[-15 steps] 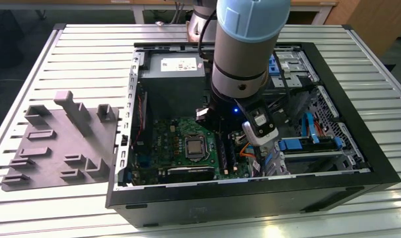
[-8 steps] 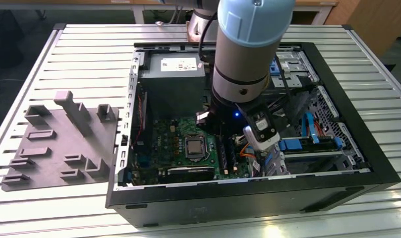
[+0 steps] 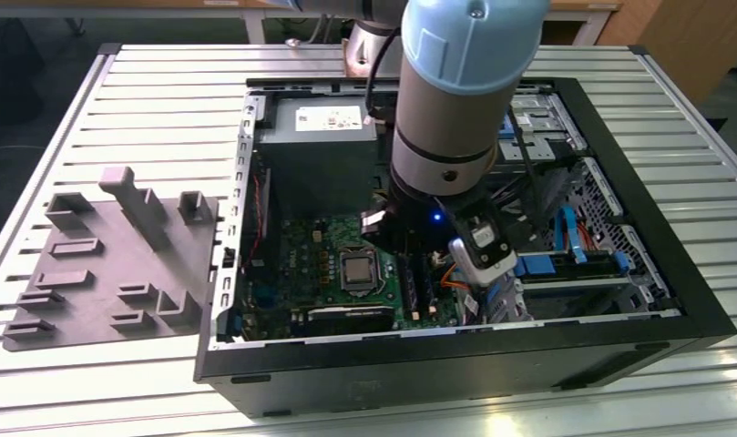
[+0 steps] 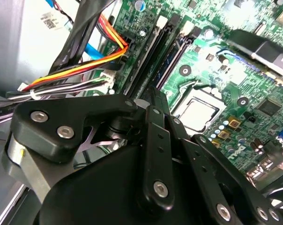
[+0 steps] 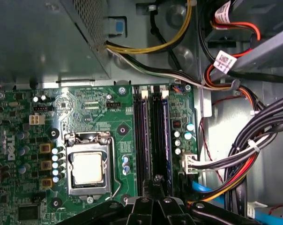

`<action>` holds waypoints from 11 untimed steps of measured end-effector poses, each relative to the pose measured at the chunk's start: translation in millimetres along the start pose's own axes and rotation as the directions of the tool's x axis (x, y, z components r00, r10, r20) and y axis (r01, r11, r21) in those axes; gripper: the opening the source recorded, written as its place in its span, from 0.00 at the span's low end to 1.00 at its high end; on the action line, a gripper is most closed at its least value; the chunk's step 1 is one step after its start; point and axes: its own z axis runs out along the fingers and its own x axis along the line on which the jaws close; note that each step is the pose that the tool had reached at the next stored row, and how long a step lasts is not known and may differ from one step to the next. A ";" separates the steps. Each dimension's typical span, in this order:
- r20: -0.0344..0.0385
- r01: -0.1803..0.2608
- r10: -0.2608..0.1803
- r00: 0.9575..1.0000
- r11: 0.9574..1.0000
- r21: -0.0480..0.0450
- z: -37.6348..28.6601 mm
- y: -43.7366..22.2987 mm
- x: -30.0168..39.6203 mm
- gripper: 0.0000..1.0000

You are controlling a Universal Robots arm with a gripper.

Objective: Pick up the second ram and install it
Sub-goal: 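Press down the second ram until it locks into place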

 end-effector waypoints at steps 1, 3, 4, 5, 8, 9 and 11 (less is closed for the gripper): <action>0.000 0.000 0.000 1.000 1.000 0.000 0.0 -1.1 -0.1 0.11; 0.000 0.000 0.000 1.000 1.000 0.000 0.0 -3.4 -0.3 0.11; 0.000 0.000 0.000 1.000 1.000 0.000 -0.1 -4.6 -0.3 0.11; 0.000 0.000 0.000 1.000 1.000 0.000 -0.1 -5.7 -0.4 0.11; 0.000 0.000 0.000 1.000 1.000 0.000 -0.2 -7.8 -0.5 0.11; 0.000 0.000 0.000 1.000 1.000 0.000 -0.2 -8.3 -0.6 0.11; 0.000 0.000 0.000 1.000 1.000 0.000 -0.2 -9.3 -0.6 0.11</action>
